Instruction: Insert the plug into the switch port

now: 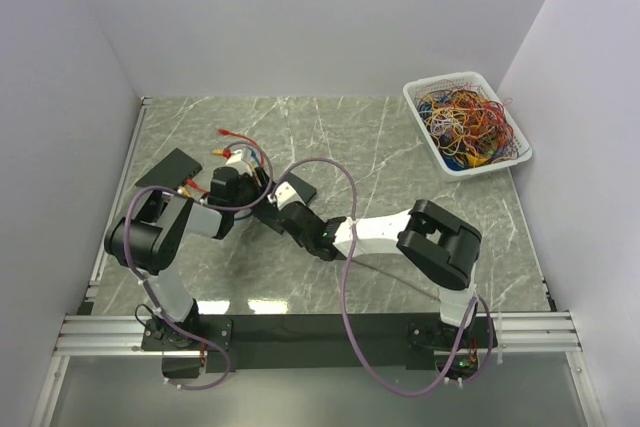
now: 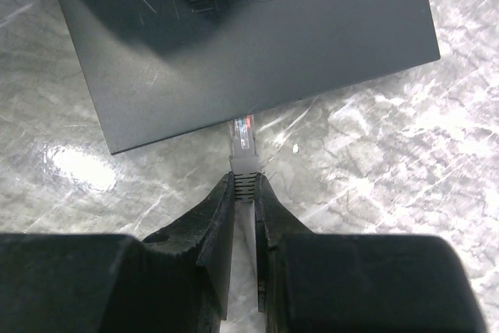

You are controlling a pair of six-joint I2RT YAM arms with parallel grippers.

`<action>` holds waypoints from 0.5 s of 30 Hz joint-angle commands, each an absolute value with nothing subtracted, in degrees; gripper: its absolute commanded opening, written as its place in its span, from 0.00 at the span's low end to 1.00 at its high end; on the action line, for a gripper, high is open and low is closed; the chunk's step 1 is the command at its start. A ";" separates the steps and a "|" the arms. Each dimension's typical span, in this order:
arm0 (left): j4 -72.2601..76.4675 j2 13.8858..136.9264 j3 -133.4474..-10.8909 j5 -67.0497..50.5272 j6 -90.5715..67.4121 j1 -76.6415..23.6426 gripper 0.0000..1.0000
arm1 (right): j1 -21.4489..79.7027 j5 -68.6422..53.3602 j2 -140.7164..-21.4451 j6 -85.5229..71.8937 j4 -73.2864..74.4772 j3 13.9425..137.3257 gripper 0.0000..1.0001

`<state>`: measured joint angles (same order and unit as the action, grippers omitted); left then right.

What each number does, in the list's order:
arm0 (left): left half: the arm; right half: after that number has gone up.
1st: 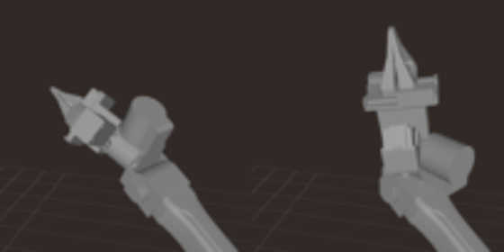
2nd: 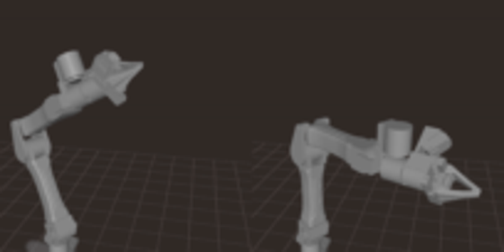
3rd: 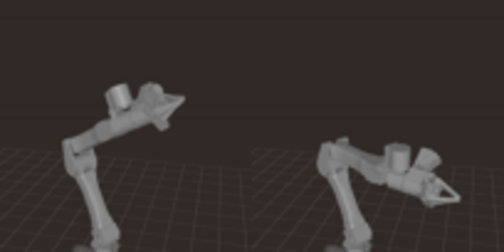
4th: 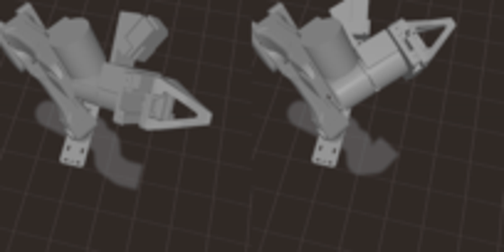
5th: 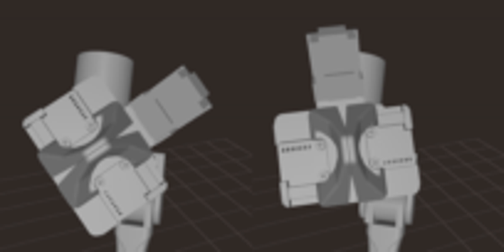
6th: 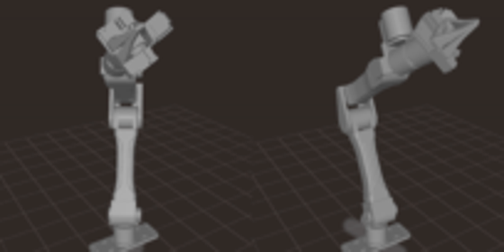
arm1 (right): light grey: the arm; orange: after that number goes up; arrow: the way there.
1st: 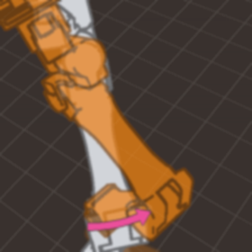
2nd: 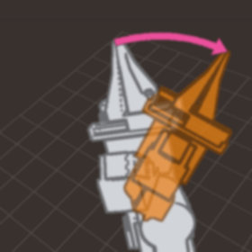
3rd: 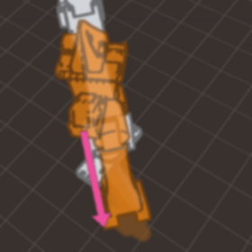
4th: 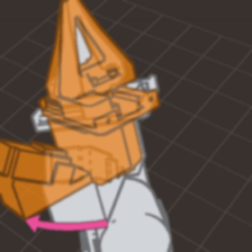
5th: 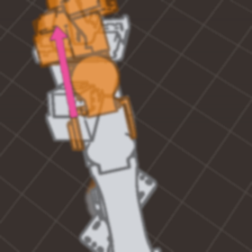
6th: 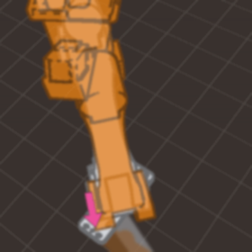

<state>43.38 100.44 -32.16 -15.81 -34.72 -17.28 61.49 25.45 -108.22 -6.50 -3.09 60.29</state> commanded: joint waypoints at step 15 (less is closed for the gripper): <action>36.65 105.29 -34.19 -22.85 -32.08 -23.73 0.59 | 57.39 19.70 -102.22 -0.44 -30.40 58.72 0.00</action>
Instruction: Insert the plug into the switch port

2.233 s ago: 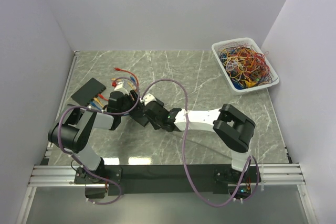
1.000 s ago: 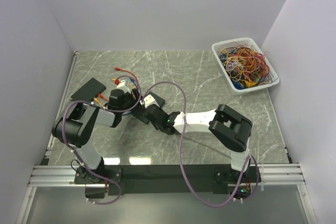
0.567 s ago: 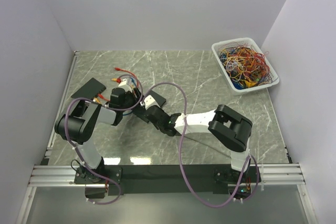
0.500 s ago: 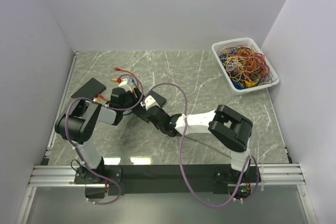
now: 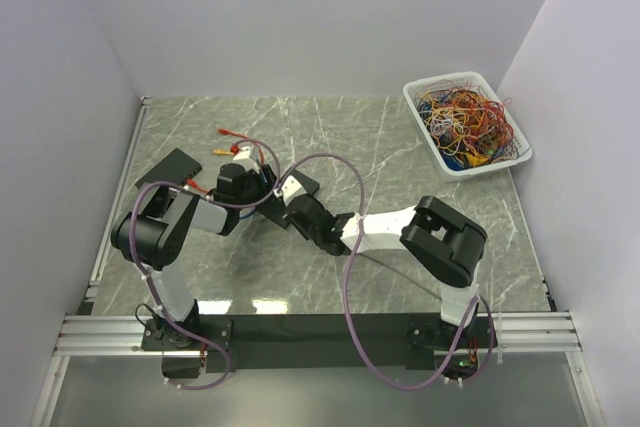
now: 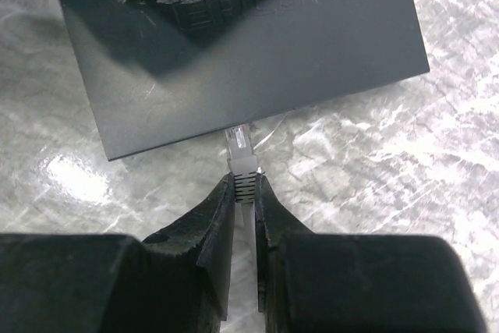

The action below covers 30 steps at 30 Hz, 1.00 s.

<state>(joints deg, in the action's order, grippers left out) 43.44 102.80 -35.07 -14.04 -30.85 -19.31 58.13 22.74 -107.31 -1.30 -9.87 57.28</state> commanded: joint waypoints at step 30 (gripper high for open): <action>44.56 110.83 -30.76 -25.49 -35.51 -29.35 0.60 | 54.32 11.34 -113.11 -5.80 -43.16 73.03 0.00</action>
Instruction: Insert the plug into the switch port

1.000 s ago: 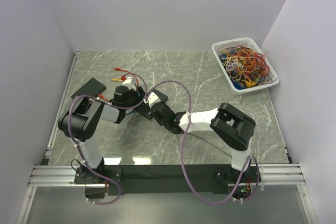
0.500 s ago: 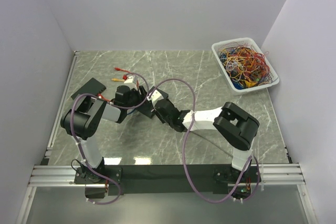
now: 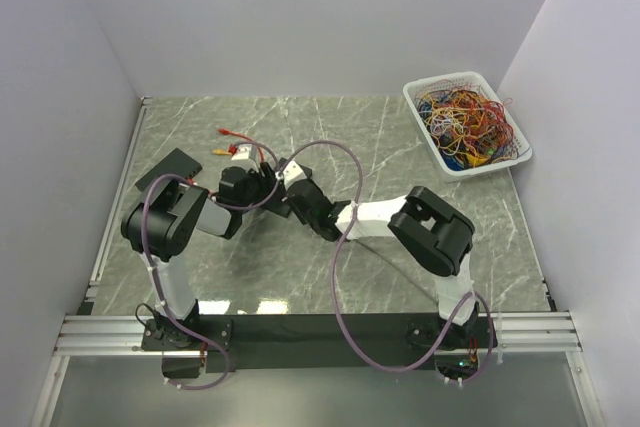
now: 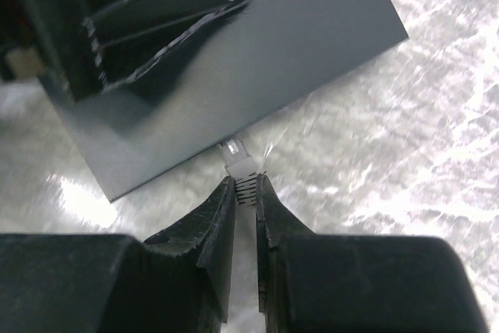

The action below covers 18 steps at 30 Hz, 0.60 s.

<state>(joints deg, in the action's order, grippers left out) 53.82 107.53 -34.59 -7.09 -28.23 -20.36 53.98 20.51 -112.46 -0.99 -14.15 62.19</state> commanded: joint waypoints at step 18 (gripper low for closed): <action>32.17 110.39 -39.81 -13.89 -37.27 -29.88 0.58 | 54.23 15.55 -106.35 -6.59 -37.62 62.05 0.21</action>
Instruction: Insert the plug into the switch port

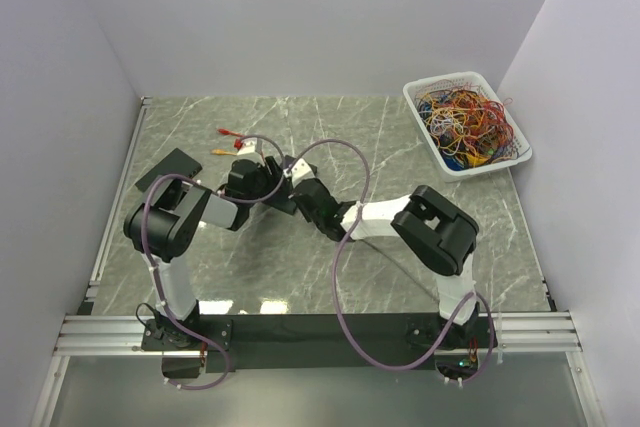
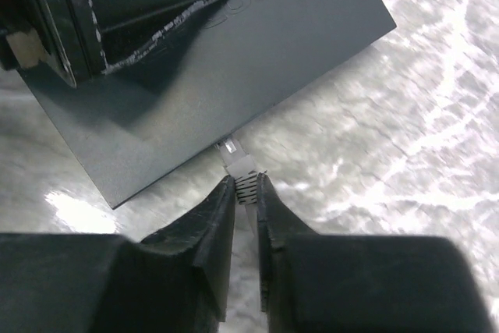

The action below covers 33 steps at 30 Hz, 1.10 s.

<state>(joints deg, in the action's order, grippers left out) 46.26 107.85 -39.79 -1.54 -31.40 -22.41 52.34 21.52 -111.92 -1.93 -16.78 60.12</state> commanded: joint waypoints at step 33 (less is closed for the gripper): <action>20.57 90.09 -41.75 -0.18 -34.89 -29.36 0.58 | 50.89 25.93 -79.64 -12.30 -26.02 45.27 0.32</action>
<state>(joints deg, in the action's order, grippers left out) 21.50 93.80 -41.47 -2.79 -36.56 -29.54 50.96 24.14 -83.29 -9.85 -25.67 46.76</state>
